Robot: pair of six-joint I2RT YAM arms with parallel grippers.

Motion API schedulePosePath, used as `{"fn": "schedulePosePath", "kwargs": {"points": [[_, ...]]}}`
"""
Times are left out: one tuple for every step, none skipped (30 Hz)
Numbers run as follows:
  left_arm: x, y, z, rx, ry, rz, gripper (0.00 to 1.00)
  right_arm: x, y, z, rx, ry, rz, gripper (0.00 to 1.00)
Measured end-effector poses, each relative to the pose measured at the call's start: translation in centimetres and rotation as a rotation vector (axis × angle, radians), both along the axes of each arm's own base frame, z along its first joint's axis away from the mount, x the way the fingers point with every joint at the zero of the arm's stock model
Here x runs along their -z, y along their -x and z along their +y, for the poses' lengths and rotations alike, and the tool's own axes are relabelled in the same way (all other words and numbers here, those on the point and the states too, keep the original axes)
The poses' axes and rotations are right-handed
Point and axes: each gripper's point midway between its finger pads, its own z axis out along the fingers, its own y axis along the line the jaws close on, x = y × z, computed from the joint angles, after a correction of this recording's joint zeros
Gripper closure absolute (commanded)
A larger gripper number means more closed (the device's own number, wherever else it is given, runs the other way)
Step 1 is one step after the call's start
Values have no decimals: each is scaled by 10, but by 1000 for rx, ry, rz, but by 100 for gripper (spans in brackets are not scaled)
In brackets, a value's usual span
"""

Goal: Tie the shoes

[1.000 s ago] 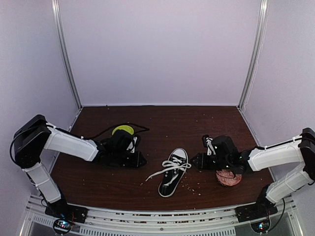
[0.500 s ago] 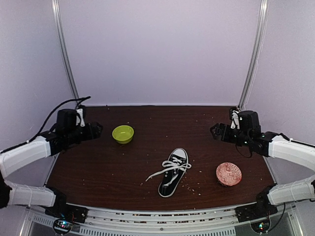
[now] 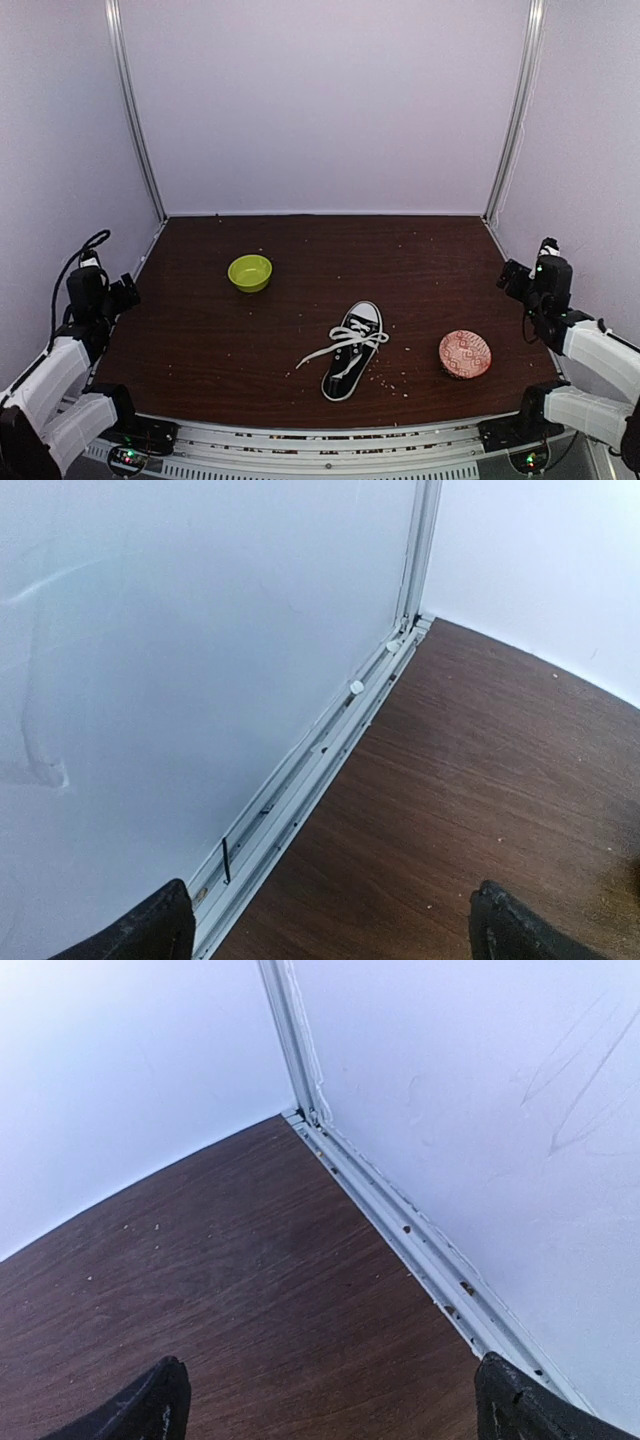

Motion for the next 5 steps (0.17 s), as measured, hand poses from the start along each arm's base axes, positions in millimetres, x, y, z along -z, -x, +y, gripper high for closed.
{"fn": "schedulePosePath", "kwargs": {"points": [[4, -4, 0, 6, -10, 13, 2, 1, 1, -3, 14, 12, -3, 1], [7, -7, 0, 13, -20, 19, 2, 1, 1, -5, 24, 28, -13, 1], [12, -9, 0, 21, -27, 27, 2, 0, 0, -7, 34, 39, -25, 1], [15, -11, -1, 29, -32, 34, 2, -3, -1, -9, 42, 49, -39, 1], [19, -13, -1, 36, -36, 41, 2, -5, -1, -11, 49, 61, -57, 1]]}}
